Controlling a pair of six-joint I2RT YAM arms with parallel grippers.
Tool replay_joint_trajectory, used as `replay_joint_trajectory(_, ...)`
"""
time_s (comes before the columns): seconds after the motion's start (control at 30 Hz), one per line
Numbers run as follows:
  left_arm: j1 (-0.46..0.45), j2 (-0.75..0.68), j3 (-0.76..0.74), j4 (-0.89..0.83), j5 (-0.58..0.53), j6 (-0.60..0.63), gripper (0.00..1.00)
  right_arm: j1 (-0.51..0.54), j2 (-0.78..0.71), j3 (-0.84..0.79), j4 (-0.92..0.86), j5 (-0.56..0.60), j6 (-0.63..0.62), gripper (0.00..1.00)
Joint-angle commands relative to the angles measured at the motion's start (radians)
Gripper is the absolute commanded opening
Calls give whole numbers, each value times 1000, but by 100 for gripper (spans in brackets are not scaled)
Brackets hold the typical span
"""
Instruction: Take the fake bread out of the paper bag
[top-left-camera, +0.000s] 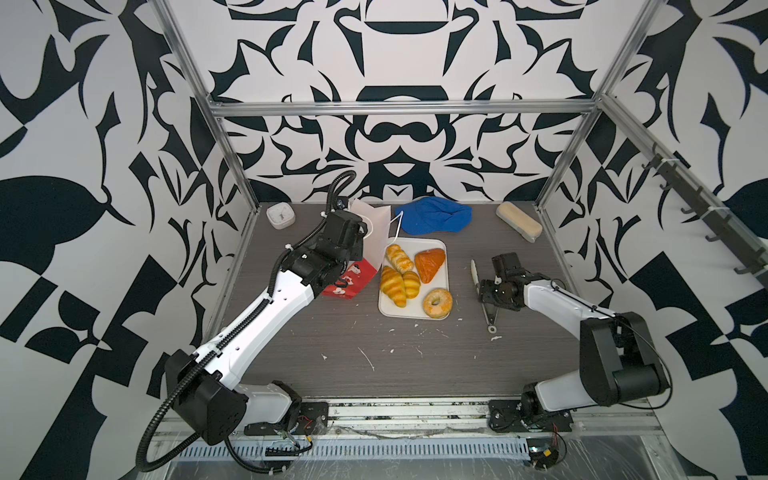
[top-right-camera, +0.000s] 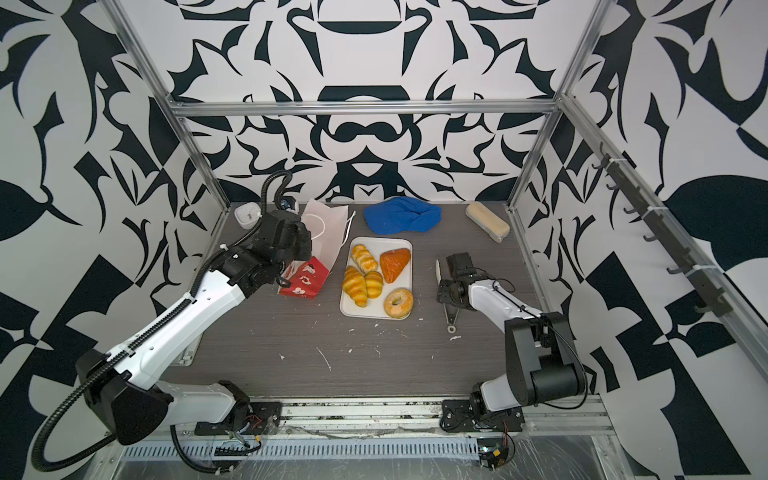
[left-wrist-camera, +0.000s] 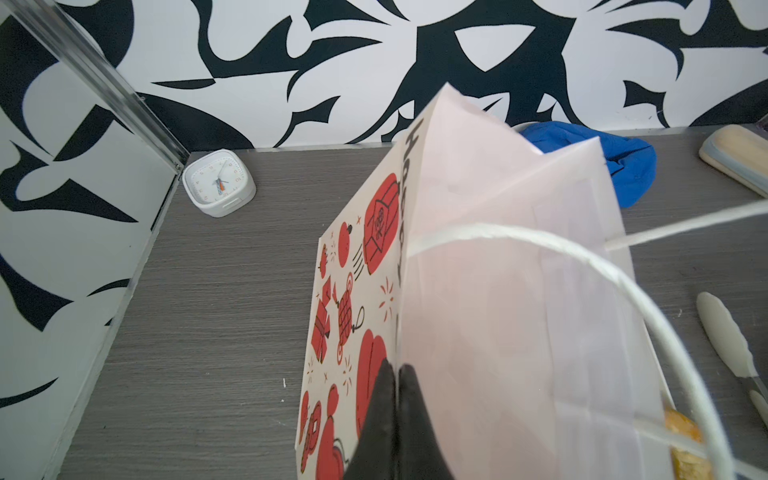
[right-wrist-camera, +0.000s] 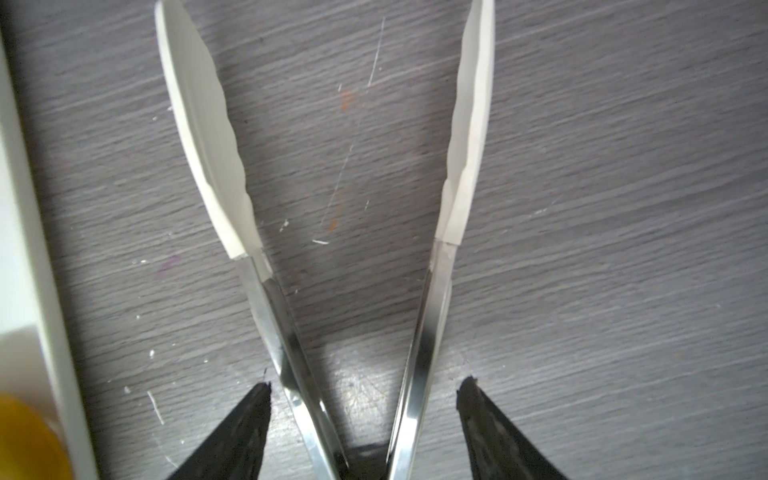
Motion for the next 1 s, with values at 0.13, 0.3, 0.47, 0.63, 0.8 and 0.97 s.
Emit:
replay_joint_trajectory(0.13,89,-87,-50,-6,75,-3,12,-4,-6,2,10,-5,-2,74)
replay_joint_trajectory(0.3,146,-109,-89,5,116,9,15,-3,2,7,9,-11,1,74)
replay_joint_trajectory(0.47,193,-123,-120,29,188,10,11,-4,5,10,13,-18,4,74)
replay_joint_trajectory(0.63,193,-122,-104,65,268,-26,1,-3,14,17,18,-23,6,74)
replay_joint_trajectory(0.8,192,-101,-63,82,353,-77,0,-2,21,17,21,-28,6,73)
replay_joint_trajectory(0.97,192,-89,-41,101,404,-118,1,-3,18,10,25,-22,3,73)
